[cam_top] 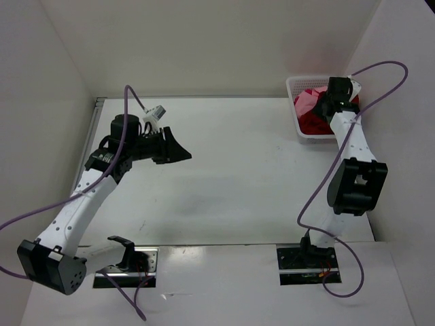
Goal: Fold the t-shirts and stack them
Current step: Grab crumpled tshirt from bin with the right arm, then move the tshirt to the center of the board
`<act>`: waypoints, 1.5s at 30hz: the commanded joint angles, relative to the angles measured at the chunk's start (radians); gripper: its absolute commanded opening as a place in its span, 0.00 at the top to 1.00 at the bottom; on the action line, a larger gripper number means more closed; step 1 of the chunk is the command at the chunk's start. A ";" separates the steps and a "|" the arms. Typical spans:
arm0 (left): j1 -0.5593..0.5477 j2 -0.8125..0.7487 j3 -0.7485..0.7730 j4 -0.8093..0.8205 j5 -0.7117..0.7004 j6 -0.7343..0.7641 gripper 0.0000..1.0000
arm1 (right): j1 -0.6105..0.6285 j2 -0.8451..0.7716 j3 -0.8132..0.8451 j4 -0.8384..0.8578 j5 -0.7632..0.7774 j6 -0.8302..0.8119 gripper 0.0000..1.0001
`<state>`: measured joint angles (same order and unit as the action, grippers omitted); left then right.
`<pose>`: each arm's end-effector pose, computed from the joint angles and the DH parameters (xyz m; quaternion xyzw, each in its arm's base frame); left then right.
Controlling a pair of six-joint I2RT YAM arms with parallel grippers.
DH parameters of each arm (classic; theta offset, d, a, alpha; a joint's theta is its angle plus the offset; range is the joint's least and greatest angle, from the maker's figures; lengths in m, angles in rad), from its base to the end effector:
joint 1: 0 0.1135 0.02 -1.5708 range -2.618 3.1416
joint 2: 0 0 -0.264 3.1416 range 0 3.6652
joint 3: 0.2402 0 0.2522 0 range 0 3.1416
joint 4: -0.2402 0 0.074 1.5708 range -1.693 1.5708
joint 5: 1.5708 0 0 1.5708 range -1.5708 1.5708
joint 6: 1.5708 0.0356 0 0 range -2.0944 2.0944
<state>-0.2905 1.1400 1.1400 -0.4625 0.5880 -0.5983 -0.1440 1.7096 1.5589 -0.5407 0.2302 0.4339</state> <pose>0.2314 -0.0898 0.3671 0.0259 0.8276 -0.4390 0.3488 0.3862 -0.0642 0.3282 0.3030 0.8477 -0.0418 0.4334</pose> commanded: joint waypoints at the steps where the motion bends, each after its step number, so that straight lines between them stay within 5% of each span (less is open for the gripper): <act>1: -0.002 -0.054 -0.048 0.048 -0.005 0.026 0.47 | -0.015 0.053 0.090 -0.013 0.141 0.008 0.41; 15: -0.021 -0.034 -0.068 0.030 -0.024 0.046 0.38 | -0.058 0.281 0.162 -0.030 0.198 0.097 0.39; 17: -0.021 -0.025 -0.059 0.030 -0.036 0.046 0.38 | -0.058 0.292 0.162 -0.030 0.189 0.109 0.50; 19: -0.021 -0.016 -0.059 0.030 -0.036 0.046 0.38 | -0.058 0.292 0.153 -0.005 0.169 0.134 0.80; 21: -0.012 -0.016 -0.048 0.021 -0.036 0.046 0.38 | -0.058 0.253 0.144 0.037 0.147 0.152 0.91; 29: -0.002 0.015 0.013 0.002 -0.054 0.046 0.38 | -0.058 -0.120 0.135 0.103 0.097 0.172 0.98; 36: 0.042 0.076 0.119 -0.016 -0.108 0.034 0.35 | 0.062 -0.295 0.370 0.120 -0.208 0.172 0.98; 45: 0.181 0.116 0.155 -0.041 -0.159 -0.080 0.34 | 0.389 -0.197 0.698 0.303 -0.707 0.390 0.98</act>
<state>-0.1520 1.2510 1.2720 -0.5018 0.4477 -0.6266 0.1619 1.4521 2.1395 -0.3676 -0.2562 0.7307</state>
